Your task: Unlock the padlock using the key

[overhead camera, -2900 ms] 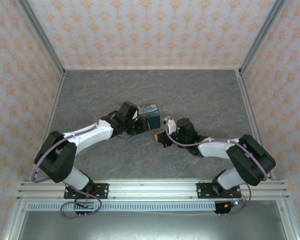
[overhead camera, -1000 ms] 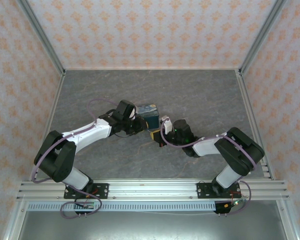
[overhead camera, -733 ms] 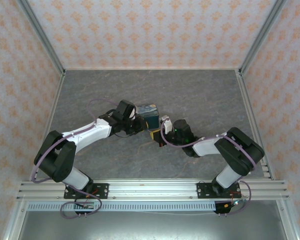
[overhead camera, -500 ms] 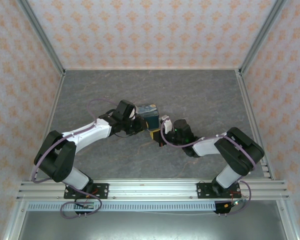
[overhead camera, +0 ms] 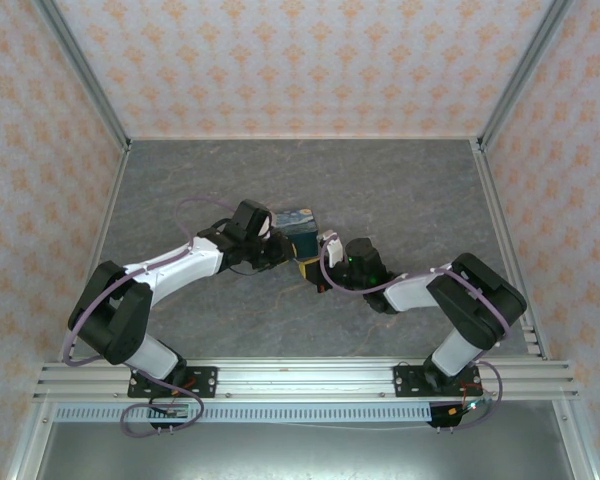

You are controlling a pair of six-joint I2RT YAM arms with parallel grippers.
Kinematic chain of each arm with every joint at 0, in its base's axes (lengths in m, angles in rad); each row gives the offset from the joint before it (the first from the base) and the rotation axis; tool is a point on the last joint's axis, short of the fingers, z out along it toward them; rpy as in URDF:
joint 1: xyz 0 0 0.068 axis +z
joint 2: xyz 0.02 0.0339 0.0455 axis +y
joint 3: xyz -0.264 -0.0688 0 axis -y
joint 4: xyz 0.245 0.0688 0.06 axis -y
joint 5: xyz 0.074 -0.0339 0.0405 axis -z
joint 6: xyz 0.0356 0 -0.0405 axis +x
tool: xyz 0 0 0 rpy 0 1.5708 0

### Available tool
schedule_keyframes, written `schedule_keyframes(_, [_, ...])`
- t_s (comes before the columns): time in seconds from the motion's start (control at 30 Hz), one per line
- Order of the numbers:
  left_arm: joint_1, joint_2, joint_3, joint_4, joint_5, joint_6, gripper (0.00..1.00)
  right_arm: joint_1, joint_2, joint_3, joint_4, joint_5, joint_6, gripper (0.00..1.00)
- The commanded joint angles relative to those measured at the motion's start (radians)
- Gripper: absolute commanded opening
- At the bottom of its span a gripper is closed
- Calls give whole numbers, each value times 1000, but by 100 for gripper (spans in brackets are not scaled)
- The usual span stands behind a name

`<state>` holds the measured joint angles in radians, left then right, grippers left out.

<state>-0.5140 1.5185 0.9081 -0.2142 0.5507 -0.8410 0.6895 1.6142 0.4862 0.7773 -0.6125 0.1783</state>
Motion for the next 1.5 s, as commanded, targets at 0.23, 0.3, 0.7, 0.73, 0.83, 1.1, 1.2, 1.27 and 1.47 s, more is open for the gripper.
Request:
schedule_keyframes(0.23, [9,-9,22,-2,17,-5,10,7,18,0,-14,18,-25,0])
schedule_keyframes(0.3, [9,-8,22,-3,16,-4,10,5,19,4,-19,19,-28,0])
schedule_keyframes(0.7, [9,-9,19,1,18,-4,9,6,15,1,23,26,-8,0])
schedule_keyframes(0.73, [9,-9,20,0,18,-4,9,6,12,4,27,28,-6,0])
schedule_keyframes(0.83, [9,-9,19,1,18,-2,9,5,10,5,34,26,0,0])
schedule_keyframes(1.1, [9,-7,20,-1,18,-2,9,6,-1,-3,53,25,4,0])
schedule_keyframes(1.2, [9,-8,21,-2,20,-1,9,6,-7,-5,59,30,5,0])
schedule_keyframes(1.27, [9,-7,21,-4,21,0,9,6,-11,-5,56,35,5,0])
schedule_keyframes(1.47, [9,-9,25,-10,29,3,9,5,-3,1,65,38,5,0])
